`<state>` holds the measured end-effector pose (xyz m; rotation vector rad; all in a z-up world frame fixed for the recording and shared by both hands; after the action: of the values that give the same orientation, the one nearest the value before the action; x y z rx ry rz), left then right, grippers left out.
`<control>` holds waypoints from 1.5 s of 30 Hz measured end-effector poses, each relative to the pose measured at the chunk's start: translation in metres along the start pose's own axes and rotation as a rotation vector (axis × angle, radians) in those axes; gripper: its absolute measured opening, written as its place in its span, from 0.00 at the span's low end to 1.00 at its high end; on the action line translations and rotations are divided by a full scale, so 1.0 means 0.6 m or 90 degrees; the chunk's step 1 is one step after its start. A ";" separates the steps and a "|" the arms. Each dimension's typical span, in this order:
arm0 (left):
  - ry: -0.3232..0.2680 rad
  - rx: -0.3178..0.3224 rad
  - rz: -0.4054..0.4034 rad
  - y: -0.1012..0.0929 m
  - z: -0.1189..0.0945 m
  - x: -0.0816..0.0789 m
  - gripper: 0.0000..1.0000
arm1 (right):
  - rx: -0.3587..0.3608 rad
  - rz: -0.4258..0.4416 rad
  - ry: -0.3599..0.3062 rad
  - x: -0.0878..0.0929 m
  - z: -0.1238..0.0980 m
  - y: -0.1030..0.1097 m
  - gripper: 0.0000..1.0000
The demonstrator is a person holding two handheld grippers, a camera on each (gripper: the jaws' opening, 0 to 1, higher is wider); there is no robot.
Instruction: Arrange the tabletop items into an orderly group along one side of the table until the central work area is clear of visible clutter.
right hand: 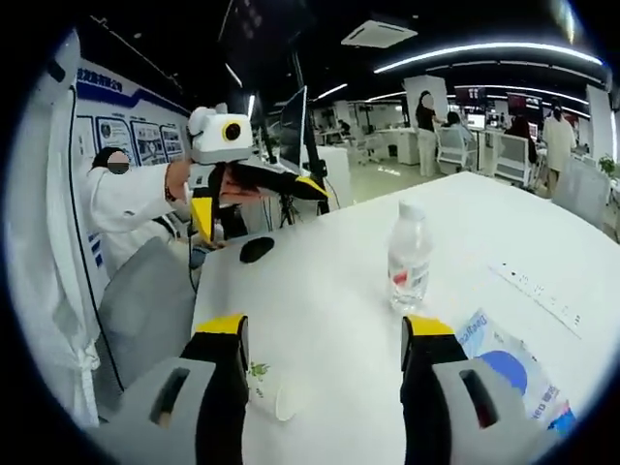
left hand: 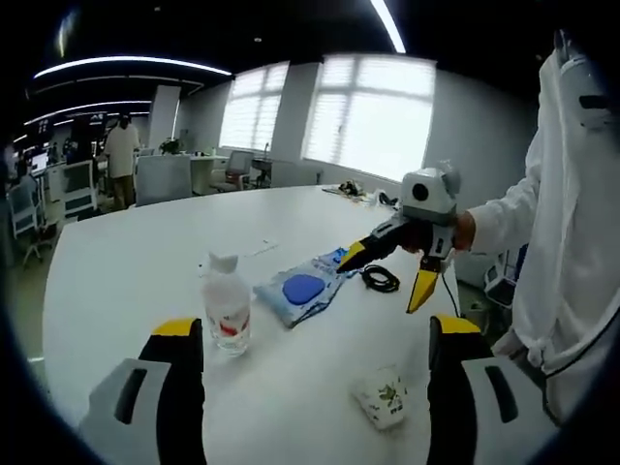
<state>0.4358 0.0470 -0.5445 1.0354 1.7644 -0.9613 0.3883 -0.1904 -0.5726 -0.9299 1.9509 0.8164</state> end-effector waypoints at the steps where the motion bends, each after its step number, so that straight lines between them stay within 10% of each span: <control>1: -0.001 0.000 -0.002 -0.003 -0.001 0.002 1.00 | -0.003 0.000 0.005 0.007 0.001 0.004 0.62; 18: -0.014 -0.007 -0.038 -0.039 -0.018 0.039 0.98 | -0.159 0.125 0.123 0.130 0.049 0.032 0.31; 29: -0.016 -0.023 -0.051 -0.036 -0.031 0.050 0.97 | -0.249 0.153 0.164 0.144 0.065 0.030 0.03; 45: -0.028 -0.017 -0.053 -0.034 -0.024 0.043 0.96 | -0.292 0.127 0.180 0.127 0.051 0.051 0.00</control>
<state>0.4054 0.0592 -0.5595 0.9241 1.7901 -1.0017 0.3442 -0.1737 -0.6463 -1.1789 2.1663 1.3479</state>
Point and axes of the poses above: the point that each gripper's makers call its tool centre point, and the gripper's own axes: z roughly forward along the fingers, y roughly to its left, x roughly out of its underside, the point moved 9 cm from there along -z, roughly backward along the fingers, and after that the axes turned 1 degree about z, right-handed, at the moved point
